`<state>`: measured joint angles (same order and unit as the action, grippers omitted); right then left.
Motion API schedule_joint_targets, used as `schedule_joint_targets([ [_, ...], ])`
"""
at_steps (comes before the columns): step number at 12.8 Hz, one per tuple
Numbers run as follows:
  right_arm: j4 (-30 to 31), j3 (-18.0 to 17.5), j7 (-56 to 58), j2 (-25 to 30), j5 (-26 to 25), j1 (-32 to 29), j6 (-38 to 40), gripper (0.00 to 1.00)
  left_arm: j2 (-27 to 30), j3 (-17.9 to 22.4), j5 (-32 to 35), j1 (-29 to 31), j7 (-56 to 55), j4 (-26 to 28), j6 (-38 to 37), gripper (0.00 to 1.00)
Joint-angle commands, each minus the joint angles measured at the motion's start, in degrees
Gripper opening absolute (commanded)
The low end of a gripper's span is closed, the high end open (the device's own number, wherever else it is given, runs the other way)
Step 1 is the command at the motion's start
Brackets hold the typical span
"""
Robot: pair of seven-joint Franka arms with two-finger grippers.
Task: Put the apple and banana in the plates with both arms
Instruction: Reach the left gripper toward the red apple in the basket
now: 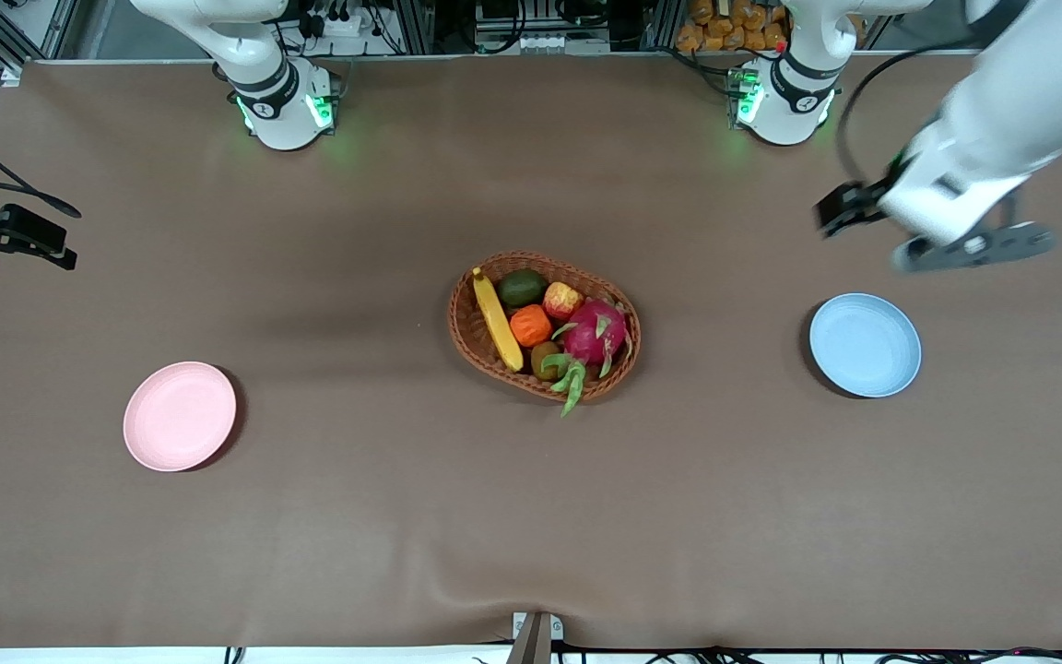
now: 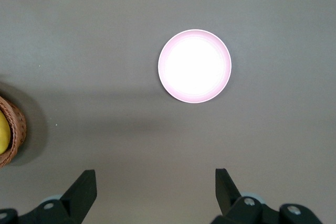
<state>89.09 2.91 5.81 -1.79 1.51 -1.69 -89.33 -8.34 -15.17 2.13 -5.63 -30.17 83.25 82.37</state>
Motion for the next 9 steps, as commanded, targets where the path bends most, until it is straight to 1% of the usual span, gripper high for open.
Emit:
schedule_joint_targets([
  [1, 0.0, 0.1, 0.3, 0.3, -0.4, 0.4, -0.1, 1.0, -3.7, -0.9, -0.5, -2.9, -11.5, 2.2, 6.2, 1.0],
  [3, 0.0, 0.1, 0.3, 0.4, -0.4, 0.3, 0.2, 1.0, -4.7, -1.0, -0.5, -6.5, -19.4, 5.3, 10.7, 1.0],
  [4, 0.0, 0.1, 0.3, 0.4, -0.4, 0.1, 0.3, 1.0, -6.1, -1.0, -0.5, -9.4, -25.7, 5.9, 11.8, 1.0],
  [6, 0.2, 0.1, 0.3, 0.3, -0.4, 0.2, 0.2, 1.0, -9.4, -1.0, -0.4, -13.9, -36.8, 5.8, 14.4, 1.0],
  [9, 0.9, 0.1, 0.3, 0.1, -0.3, 0.4, 0.1, 1.0, -15.0, -0.9, -0.2, -18.8, -49.8, 5.8, 18.7, 1.0],
])
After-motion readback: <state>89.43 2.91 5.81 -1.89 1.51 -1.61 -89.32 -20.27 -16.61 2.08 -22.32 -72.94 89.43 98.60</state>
